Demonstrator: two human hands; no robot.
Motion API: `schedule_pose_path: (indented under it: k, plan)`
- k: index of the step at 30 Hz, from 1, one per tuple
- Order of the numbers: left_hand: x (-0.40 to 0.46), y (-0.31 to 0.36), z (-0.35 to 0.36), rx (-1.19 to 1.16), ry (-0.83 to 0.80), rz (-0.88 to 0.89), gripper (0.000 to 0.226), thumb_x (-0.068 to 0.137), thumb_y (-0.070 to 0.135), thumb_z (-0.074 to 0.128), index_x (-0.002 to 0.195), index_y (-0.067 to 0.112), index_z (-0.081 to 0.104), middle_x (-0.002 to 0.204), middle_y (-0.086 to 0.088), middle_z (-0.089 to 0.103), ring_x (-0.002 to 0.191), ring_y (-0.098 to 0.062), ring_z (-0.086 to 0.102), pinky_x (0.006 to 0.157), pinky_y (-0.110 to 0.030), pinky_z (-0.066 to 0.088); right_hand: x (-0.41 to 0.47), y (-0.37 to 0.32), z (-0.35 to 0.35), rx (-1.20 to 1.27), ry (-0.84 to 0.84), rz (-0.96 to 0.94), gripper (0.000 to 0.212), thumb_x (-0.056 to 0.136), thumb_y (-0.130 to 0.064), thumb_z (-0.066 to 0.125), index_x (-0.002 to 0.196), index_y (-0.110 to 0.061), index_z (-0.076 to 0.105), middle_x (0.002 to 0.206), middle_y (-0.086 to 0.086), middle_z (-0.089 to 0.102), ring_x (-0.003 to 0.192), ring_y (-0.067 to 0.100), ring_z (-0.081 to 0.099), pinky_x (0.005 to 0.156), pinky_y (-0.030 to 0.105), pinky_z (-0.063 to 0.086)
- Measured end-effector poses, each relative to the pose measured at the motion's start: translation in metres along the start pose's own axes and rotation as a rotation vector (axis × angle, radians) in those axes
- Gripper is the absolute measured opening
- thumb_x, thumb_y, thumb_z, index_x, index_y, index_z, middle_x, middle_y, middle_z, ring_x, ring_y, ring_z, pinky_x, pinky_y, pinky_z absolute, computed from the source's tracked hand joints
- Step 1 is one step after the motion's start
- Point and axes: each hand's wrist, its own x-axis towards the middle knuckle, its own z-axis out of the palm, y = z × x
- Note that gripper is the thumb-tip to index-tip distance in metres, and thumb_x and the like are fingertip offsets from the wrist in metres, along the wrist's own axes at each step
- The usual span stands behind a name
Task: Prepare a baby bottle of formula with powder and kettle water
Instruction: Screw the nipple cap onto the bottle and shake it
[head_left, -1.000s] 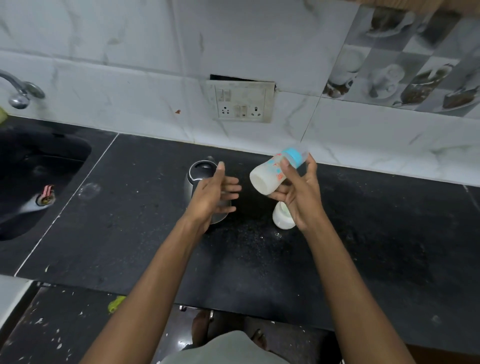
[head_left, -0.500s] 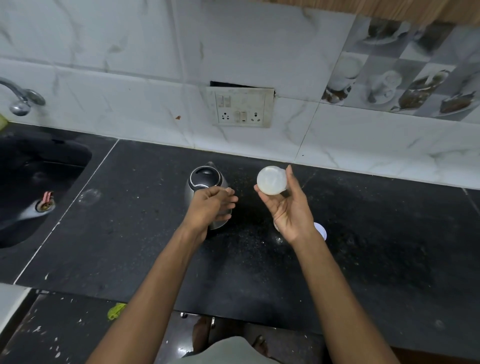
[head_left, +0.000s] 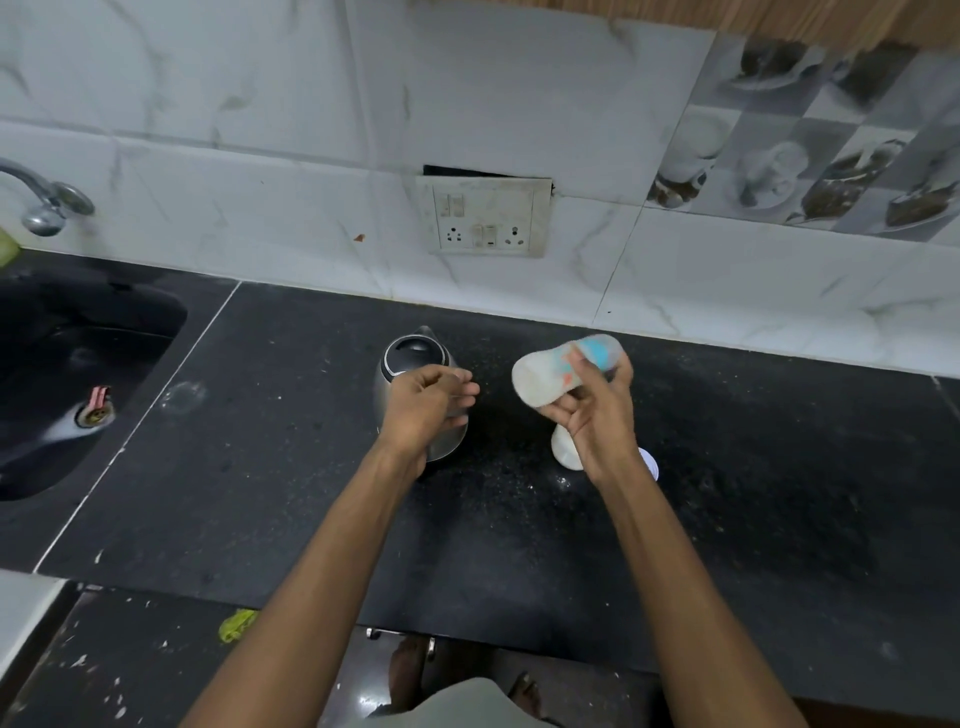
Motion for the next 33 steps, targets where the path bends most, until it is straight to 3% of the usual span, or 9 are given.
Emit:
schedule_pose_path:
  k: [4,8,12,15,18,21,25,29,33]
  plan:
    - [0.001,0.004,0.010,-0.042,0.004,0.059,0.018,0.105,0.010,0.058,0.106,0.005,0.075,0.105,-0.017,0.079,0.094,-0.026,0.074,0.087,-0.040,0.061,0.003,-0.003,0.005,0.073,-0.010,-0.022,0.063,0.099,-0.012,0.067,0.150,-0.025,0.032,0.127,0.010,0.066,0.108,0.038,0.074,0.078,0.056,0.063]
    - [0.002,0.006,0.015,-0.087,0.029,0.085,0.017,0.105,0.009,0.058,0.104,0.004,0.074,0.100,-0.017,0.078,0.094,-0.028,0.074,0.086,-0.037,0.062,-0.001,-0.007,0.010,0.048,-0.055,-0.015,0.059,0.100,-0.011,0.065,0.150,-0.021,0.035,0.126,0.010,0.067,0.102,0.036,0.076,0.071,0.050,0.064]
    - [0.002,0.008,0.017,-0.148,0.076,0.086,0.018,0.105,0.006,0.057,0.108,-0.001,0.073,0.104,-0.021,0.077,0.095,-0.028,0.074,0.088,-0.041,0.062,-0.006,-0.007,0.004,0.206,0.019,0.022,0.053,0.103,-0.017,0.063,0.150,-0.008,0.039,0.127,0.018,0.068,0.105,0.037,0.075,0.072,0.049,0.064]
    - [0.002,0.009,0.018,-0.191,0.091,0.073,0.018,0.105,0.006,0.057,0.107,0.001,0.073,0.098,-0.016,0.078,0.092,-0.027,0.076,0.083,-0.037,0.064,-0.014,0.000,0.002,0.095,-0.022,0.030,0.056,0.097,-0.016,0.067,0.147,-0.016,0.041,0.118,0.009,0.071,0.094,0.032,0.078,0.069,0.050,0.065]
    - [0.001,0.011,0.023,-0.229,0.117,0.080,0.018,0.106,0.005,0.055,0.107,0.000,0.072,0.093,-0.014,0.077,0.085,-0.023,0.076,0.079,-0.034,0.064,-0.012,0.005,0.004,0.178,-0.010,0.037,0.057,0.099,-0.012,0.065,0.148,-0.019,0.036,0.129,0.015,0.065,0.099,0.033,0.077,0.079,0.058,0.063]
    - [-0.002,0.014,0.026,-0.233,0.114,0.065,0.018,0.105,0.005,0.055,0.109,0.000,0.072,0.093,-0.013,0.077,0.081,-0.020,0.075,0.073,-0.029,0.063,-0.017,0.009,0.009,0.089,-0.094,0.039,0.061,0.099,-0.005,0.065,0.148,-0.025,0.034,0.121,0.010,0.069,0.099,0.034,0.076,0.075,0.054,0.063]
    - [-0.001,0.013,0.023,-0.221,0.095,0.056,0.018,0.105,0.008,0.057,0.110,0.001,0.073,0.101,-0.016,0.078,0.091,-0.025,0.076,0.080,-0.036,0.064,-0.010,0.009,0.003,0.322,-0.017,0.042,0.055,0.099,-0.008,0.060,0.145,-0.025,0.036,0.134,0.017,0.060,0.105,0.033,0.074,0.077,0.053,0.061]
    - [-0.003,0.012,0.021,-0.195,0.071,0.059,0.020,0.105,0.008,0.057,0.115,-0.002,0.072,0.103,-0.017,0.078,0.092,-0.025,0.076,0.078,-0.034,0.063,-0.016,0.009,0.008,0.226,-0.074,0.033,0.055,0.093,-0.018,0.072,0.135,-0.024,0.039,0.106,0.003,0.075,0.101,0.027,0.075,0.073,0.048,0.064]
    - [-0.004,0.011,0.018,-0.175,0.073,0.071,0.020,0.105,0.008,0.058,0.115,-0.003,0.072,0.104,-0.019,0.078,0.093,-0.027,0.075,0.082,-0.037,0.062,-0.016,0.014,0.013,0.239,0.001,0.023,0.064,0.095,-0.020,0.074,0.148,-0.023,0.038,0.120,0.006,0.065,0.102,0.023,0.073,0.078,0.048,0.063]
